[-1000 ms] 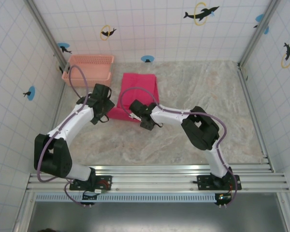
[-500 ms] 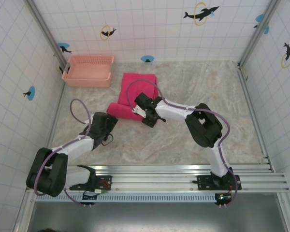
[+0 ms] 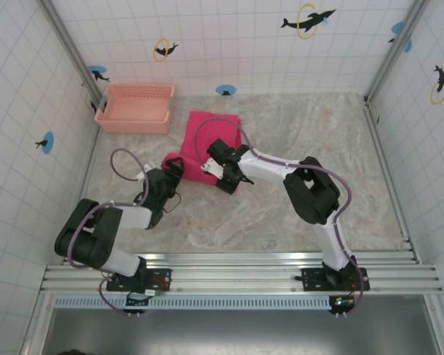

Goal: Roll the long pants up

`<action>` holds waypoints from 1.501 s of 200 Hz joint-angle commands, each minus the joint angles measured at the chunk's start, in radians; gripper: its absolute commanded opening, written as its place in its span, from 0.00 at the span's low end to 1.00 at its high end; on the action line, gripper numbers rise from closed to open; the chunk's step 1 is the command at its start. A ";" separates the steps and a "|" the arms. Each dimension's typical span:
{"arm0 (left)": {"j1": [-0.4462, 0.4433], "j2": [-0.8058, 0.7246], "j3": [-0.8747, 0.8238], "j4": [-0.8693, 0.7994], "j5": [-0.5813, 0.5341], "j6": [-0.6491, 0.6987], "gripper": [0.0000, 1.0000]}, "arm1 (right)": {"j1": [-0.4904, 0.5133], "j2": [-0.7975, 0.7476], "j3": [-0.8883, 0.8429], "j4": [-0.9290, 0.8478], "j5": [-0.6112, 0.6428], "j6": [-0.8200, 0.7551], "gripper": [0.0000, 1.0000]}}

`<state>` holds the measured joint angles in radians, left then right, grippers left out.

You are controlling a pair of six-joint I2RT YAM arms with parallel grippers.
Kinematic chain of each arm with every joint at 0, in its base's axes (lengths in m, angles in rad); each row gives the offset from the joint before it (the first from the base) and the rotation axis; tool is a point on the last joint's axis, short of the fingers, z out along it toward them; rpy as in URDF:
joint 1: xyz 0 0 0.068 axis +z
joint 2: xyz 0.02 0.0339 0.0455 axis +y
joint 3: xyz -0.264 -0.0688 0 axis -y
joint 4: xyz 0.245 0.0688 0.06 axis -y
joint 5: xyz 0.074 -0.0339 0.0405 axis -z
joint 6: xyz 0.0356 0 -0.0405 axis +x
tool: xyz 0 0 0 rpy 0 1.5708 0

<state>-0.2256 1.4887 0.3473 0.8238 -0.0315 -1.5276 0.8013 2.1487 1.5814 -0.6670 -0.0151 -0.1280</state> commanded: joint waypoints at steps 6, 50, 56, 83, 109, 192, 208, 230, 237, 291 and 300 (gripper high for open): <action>-0.005 0.069 -0.009 0.132 -0.036 -0.006 0.96 | 0.027 0.167 -0.100 -0.179 -0.181 0.012 0.00; -0.007 0.328 0.005 0.447 -0.039 -0.047 0.90 | 0.034 0.171 -0.108 -0.177 -0.185 0.008 0.00; -0.007 0.367 0.002 0.501 -0.045 -0.054 0.90 | 0.034 0.171 -0.110 -0.176 -0.185 0.007 0.00; -0.005 0.459 -0.003 0.563 -0.050 -0.070 0.74 | 0.035 0.175 -0.107 -0.177 -0.185 0.004 0.00; 0.001 0.476 -0.007 0.532 -0.032 -0.061 0.37 | 0.034 0.177 -0.109 -0.180 -0.182 0.001 0.00; 0.017 0.419 -0.014 0.235 0.031 -0.091 0.00 | 0.012 0.164 -0.105 -0.178 -0.186 -0.006 0.00; 0.016 0.313 0.016 0.006 0.039 -0.078 0.00 | 0.003 0.159 -0.097 -0.182 -0.176 -0.005 0.00; 0.005 0.140 0.167 -0.528 0.038 0.007 0.00 | -0.010 0.126 -0.095 -0.179 -0.148 -0.003 0.39; -0.004 0.098 0.231 -0.705 0.012 0.024 0.00 | -0.012 0.103 -0.101 -0.170 -0.129 -0.002 0.50; -0.006 0.229 0.501 -1.142 0.098 0.018 0.00 | -0.036 -0.101 -0.102 -0.137 0.049 0.004 0.99; -0.008 0.266 0.533 -1.181 0.113 0.011 0.00 | -0.038 -0.138 -0.096 -0.138 0.091 0.003 0.99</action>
<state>-0.2310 1.6600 0.8227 -0.0174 0.0105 -1.5333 0.7959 2.0724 1.5150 -0.6914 -0.0635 -0.1417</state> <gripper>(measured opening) 0.190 0.990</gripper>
